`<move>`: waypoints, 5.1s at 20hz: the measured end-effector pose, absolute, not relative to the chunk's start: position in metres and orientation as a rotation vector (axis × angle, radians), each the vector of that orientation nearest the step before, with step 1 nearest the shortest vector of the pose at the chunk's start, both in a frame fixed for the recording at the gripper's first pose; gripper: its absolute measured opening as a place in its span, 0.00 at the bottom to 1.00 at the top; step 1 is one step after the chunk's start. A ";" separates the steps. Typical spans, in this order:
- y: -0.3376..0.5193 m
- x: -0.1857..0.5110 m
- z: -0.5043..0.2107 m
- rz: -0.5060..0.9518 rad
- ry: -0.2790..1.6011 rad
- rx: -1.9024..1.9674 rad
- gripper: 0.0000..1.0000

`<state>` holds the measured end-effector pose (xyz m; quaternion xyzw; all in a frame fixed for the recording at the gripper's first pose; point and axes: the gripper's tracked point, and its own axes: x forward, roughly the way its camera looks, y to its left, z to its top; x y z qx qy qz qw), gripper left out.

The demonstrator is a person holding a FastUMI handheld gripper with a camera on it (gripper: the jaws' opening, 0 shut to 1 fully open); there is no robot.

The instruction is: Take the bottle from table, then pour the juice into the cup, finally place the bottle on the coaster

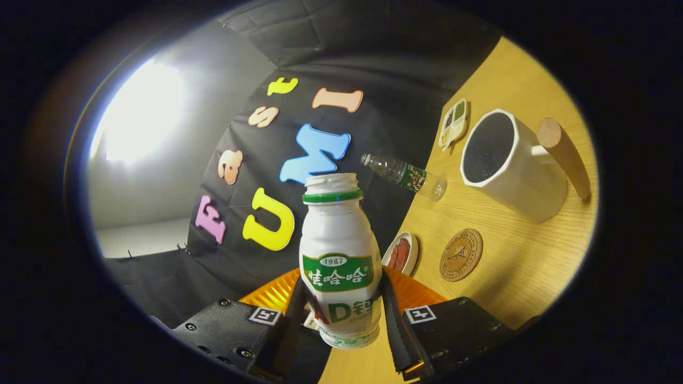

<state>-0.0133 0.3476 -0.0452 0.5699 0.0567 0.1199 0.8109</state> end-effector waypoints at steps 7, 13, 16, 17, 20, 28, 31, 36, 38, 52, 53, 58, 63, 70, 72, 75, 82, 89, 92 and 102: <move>0.336 -0.005 -0.046 0.192 0.138 1.434 0.69; 0.326 -0.004 -0.038 0.185 0.121 1.556 0.69; 0.323 -0.005 -0.035 0.182 0.115 1.605 0.69; 0.322 -0.005 -0.034 0.184 0.115 1.621 0.69; 0.319 -0.004 -0.031 0.186 0.109 1.648 0.69; 0.316 -0.002 -0.024 0.192 0.111 1.710 0.69; 0.316 -0.003 -0.020 0.199 0.116 1.725 0.69; 0.314 -0.005 -0.015 0.205 0.114 1.743 0.69; 0.314 -0.005 -0.014 0.207 0.113 1.747 0.69; 0.318 -0.006 0.002 0.230 0.099 1.807 0.69; 0.319 -0.006 0.004 0.233 0.097 1.812 0.69; 0.321 -0.007 0.010 0.246 0.093 1.829 0.69; 0.320 -0.007 0.016 0.255 0.081 1.850 0.69; 0.319 -0.011 0.020 0.269 0.073 1.876 0.69; 0.318 -0.011 0.021 0.271 0.071 1.887 0.69; 0.317 -0.011 0.024 0.275 0.065 1.904 0.69; 0.315 -0.011 0.026 0.281 0.056 1.931 0.69; 0.313 -0.010 0.029 0.282 0.040 1.959 0.69; 0.310 -0.009 0.030 0.277 0.033 1.987 0.69; 0.297 -0.004 0.032 0.256 0.013 2.042 0.69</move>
